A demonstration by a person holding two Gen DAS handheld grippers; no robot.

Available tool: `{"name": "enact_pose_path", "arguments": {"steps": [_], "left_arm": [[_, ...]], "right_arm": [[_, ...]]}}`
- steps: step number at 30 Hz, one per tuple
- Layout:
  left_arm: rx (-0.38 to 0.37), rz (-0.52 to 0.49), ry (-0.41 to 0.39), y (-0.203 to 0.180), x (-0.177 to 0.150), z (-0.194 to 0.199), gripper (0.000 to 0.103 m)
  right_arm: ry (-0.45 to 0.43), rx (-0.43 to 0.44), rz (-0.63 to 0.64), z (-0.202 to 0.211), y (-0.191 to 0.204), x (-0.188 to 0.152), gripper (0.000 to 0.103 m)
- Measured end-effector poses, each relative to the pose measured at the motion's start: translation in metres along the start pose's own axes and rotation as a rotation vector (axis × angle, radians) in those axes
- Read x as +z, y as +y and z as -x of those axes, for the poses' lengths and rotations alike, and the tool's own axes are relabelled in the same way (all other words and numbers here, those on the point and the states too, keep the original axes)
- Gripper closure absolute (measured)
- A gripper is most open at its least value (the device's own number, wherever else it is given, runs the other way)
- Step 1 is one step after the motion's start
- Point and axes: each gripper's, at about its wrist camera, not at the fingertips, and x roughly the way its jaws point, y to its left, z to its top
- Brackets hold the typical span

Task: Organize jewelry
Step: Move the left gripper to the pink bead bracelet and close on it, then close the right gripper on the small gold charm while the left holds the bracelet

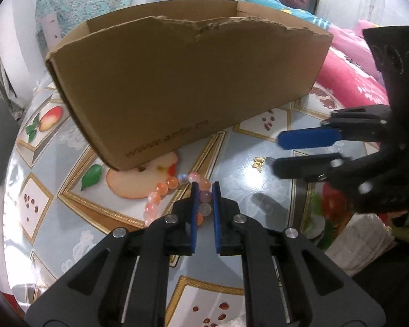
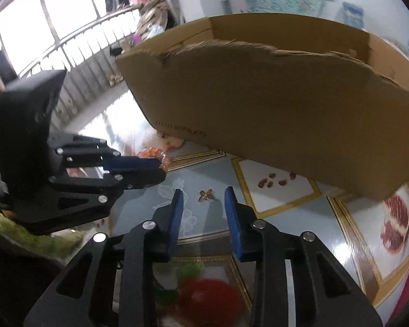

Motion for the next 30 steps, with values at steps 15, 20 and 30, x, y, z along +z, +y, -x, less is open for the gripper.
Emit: {"name": "enact_pose_path", "arguments": {"steps": [15,20,30], "left_arm": [[-0.045,0.031,-0.012,0.007,-0.001,0.001,0.094],[-0.038,0.027,-0.008,0.005,0.0,0.001,0.094],[-0.029,0.022,-0.006,0.003,0.0,-0.002,0.094]], "right_arm": [[0.035,-0.022,0.181,-0.013,0.003,0.001,0.092],[0.03,0.0,0.124,-0.011,-0.006,0.001,0.1],[0.043,-0.024,0.093,0.001,-0.014,-0.005,0.098]]}}
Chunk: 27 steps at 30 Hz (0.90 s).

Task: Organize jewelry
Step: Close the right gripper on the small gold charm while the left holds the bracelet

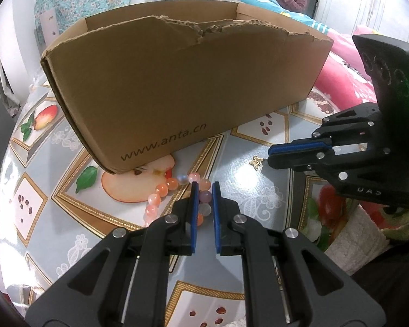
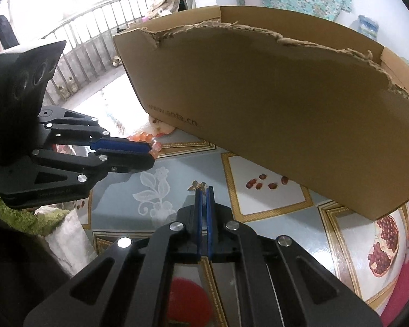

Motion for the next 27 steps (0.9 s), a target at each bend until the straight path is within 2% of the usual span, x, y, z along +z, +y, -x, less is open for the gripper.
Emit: {"name": "enact_pose_path", "arguments": {"steps": [1,3,10,12,27], "left_arm": [[0.001,-0.001,0.0,-0.001,0.001,-0.001,0.094],[0.003,-0.002,0.002,-0.002,0.001,-0.002,0.094],[0.012,-0.007,0.003,-0.006,0.002,-0.005,0.094],[0.012,-0.005,0.002,-0.006,0.002,-0.004,0.094],[0.012,-0.003,0.001,-0.007,0.002,-0.004,0.094]], "right_arm": [[0.001,-0.004,0.007,0.0,0.001,0.0,0.097],[0.0,-0.013,0.014,0.0,0.003,0.002,0.086],[-0.01,-0.034,0.094,-0.008,0.014,0.006,0.085],[-0.006,-0.023,0.097,-0.008,0.014,0.008,0.09],[-0.005,-0.019,0.052,-0.009,0.012,0.009,0.092]]}}
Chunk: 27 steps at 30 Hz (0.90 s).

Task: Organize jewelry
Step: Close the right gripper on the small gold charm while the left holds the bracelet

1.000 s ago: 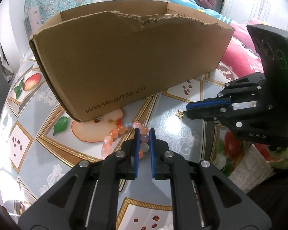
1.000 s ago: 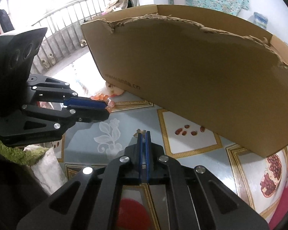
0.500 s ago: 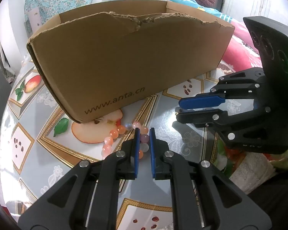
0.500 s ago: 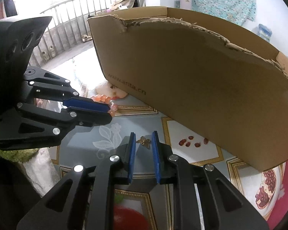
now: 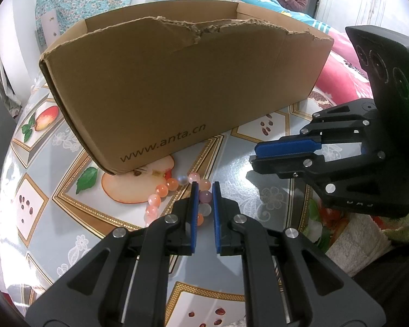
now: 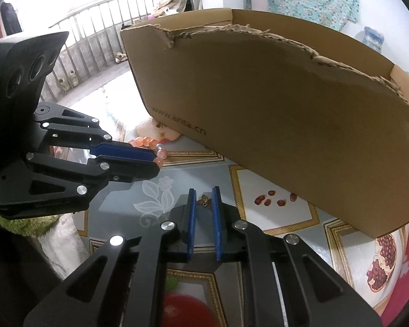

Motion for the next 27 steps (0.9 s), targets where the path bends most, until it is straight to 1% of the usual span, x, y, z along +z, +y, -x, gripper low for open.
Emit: {"name": "enact_pose_path", "arguments": {"steps": [5,15,19,27], "left_arm": [[0.004,0.007,0.01,0.001,0.002,0.0,0.094],[0.067,0.011,0.097,-0.008,0.016,-0.009,0.094],[0.078,0.019,0.119,-0.011,0.02,-0.013,0.094],[0.09,0.018,0.137,-0.014,0.023,-0.016,0.094]], "right_arm": [[-0.012,-0.006,-0.032,0.006,-0.006,0.0,0.091],[-0.037,-0.001,-0.134,0.012,-0.021,-0.004,0.091],[-0.045,0.004,-0.148,0.014,-0.023,-0.003,0.091],[-0.057,0.006,-0.156,0.016,-0.026,-0.003,0.091]]}}
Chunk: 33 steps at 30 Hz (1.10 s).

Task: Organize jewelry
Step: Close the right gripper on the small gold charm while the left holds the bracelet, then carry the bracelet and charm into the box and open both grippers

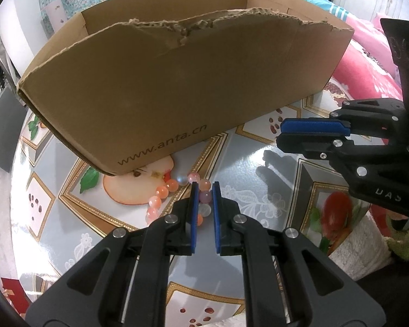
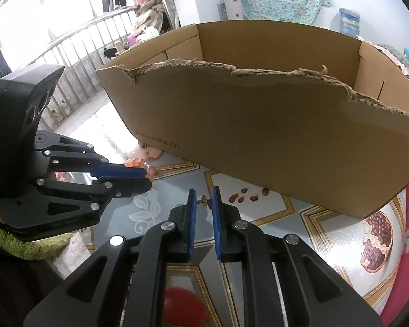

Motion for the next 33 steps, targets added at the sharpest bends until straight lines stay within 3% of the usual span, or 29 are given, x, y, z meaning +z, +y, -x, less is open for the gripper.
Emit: {"name": "enact_pose_path", "arguments": {"steps": [33], "left_arm": [[0.005,-0.004,-0.003,-0.003,-0.002,0.005,0.094]], "right_arm": [[-0.039,0.011,-0.012,0.015,-0.001,-0.003,0.091]]}}
